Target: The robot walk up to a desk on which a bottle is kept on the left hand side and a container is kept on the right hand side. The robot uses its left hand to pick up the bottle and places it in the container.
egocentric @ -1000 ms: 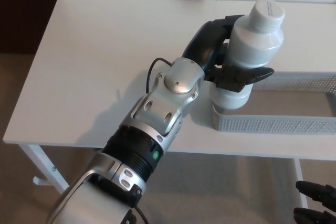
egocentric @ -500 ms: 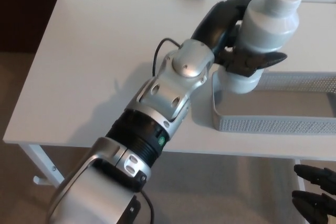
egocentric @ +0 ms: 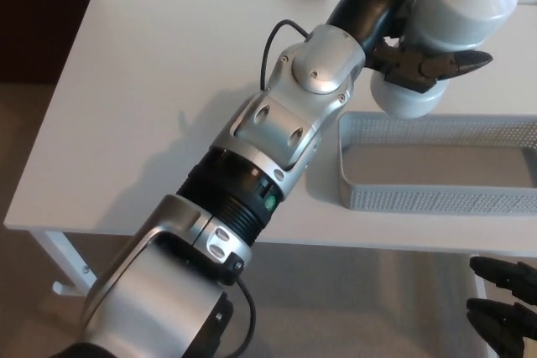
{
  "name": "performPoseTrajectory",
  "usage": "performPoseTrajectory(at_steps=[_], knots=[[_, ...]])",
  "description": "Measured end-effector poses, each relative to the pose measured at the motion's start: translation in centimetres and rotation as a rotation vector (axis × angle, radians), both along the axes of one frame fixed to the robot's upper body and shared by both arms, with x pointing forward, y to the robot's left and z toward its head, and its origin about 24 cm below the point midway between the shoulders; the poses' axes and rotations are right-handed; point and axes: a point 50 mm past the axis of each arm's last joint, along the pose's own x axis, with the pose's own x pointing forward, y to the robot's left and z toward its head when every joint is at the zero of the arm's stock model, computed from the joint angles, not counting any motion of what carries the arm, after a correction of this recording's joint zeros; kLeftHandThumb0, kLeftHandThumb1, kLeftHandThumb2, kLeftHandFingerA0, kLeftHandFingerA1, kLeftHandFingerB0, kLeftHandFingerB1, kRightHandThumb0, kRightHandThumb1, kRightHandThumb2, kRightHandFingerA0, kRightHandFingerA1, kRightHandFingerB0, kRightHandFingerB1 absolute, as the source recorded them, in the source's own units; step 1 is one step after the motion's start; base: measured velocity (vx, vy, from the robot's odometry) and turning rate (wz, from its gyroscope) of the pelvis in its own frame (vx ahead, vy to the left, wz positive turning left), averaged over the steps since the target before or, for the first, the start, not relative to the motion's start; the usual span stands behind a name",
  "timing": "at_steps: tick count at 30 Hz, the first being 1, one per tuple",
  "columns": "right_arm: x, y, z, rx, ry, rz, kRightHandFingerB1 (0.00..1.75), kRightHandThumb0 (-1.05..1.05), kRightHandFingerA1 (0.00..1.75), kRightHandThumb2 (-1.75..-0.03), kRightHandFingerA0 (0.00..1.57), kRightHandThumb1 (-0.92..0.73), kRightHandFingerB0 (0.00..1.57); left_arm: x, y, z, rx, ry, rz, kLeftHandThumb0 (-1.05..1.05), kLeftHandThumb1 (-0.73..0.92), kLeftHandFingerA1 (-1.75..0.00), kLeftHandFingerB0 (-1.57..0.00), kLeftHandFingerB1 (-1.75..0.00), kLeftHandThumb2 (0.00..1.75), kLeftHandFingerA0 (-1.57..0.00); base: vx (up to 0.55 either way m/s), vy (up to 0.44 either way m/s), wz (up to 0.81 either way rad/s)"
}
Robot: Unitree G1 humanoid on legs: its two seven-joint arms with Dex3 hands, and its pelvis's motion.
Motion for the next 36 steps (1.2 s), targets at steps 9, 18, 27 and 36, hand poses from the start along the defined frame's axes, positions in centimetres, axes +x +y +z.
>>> performPoseTrajectory(at_steps=[9, 18, 27, 36], knots=[[0.1, 0.0, 0.0, -0.007, 0.0, 0.004, 0.4, -0.67, 0.5, -0.57, 0.46, -0.53, 0.47, 0.2, 0.1, -1.0, 0.028, 0.034, 0.009, -0.15, 0.57, -1.22, -0.93, -1.04, 1.1, -1.27, 0.0, 0.0, 0.0], [0.1, 0.0, 0.0, -0.008, -0.001, 0.005, 0.41, -0.67, 0.52, -0.57, 0.47, -0.52, 0.48, 0.4, 0.4, -2.1, 0.049, 0.075, 0.024, -0.59, 0.59, -0.57, -0.45, -0.35, 0.59, -0.76, 0.0, 0.0, 0.0], [0.2, 0.1, 0.1, -0.008, -0.005, 0.007, 0.43, -0.7, 0.55, -0.57, 0.47, -0.51, 0.48, -0.2, -0.6, -2.7, 0.113, 0.089, -0.084, -1.05, 0.65, 0.0, 0.0, 0.0, 0.6, 0.0, 0.0, 0.0, 0.0], [0.4, 0.1, 0.3, -0.023, -0.008, 0.022, 0.42, -0.7, 0.54, -0.57, 0.46, -0.52, 0.48, -0.9, -1.7, -2.9, 0.175, 0.11, -0.206, -1.05, 0.65, 0.0, 0.0, 0.0, 0.59, 0.0, 0.0, 0.0, 0.0]])
